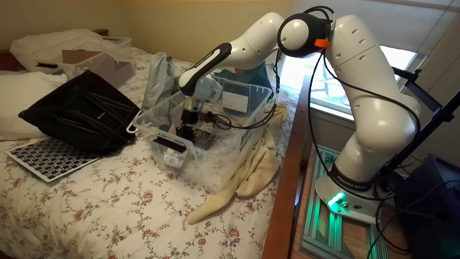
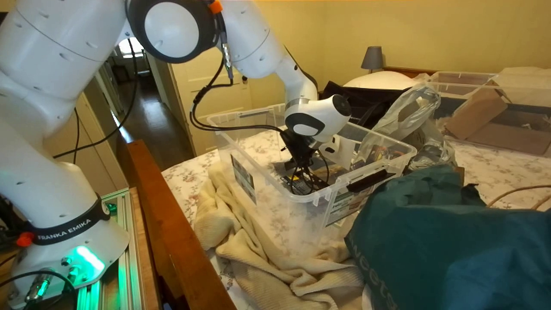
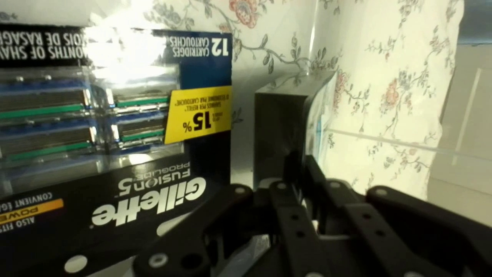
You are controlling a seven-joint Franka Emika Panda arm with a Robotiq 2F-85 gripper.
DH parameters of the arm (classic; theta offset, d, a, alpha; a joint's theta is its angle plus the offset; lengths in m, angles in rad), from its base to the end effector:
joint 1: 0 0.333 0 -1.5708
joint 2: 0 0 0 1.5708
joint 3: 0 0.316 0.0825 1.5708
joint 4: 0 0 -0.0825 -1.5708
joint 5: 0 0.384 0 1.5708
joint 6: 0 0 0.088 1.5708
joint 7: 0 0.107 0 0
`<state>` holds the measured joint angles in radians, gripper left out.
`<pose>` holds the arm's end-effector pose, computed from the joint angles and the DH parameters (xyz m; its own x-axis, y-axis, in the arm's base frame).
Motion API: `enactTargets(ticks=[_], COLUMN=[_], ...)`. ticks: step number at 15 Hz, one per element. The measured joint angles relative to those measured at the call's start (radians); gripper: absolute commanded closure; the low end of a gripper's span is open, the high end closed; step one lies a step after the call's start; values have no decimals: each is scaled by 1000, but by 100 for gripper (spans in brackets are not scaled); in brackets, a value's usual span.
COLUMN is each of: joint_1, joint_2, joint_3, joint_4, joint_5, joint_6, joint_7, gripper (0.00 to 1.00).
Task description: Take the grey box out of the container.
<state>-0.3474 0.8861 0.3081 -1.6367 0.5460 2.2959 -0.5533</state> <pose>0.6595 -0.0318 0.1065 0.9997 0.0172 -0.0190 0.0022 -0.7976 -0.6032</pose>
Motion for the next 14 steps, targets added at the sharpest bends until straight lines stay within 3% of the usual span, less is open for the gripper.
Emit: enactTargets(ticks=[6,14], joint_1=[-52,-64], joint_2=[-49,-243], joint_3=[7,-18], joint_4=[-57,-258], joint_5=[79,252], joint_6=[1,58], joint_7=[-98,-256], gripper=[98,98])
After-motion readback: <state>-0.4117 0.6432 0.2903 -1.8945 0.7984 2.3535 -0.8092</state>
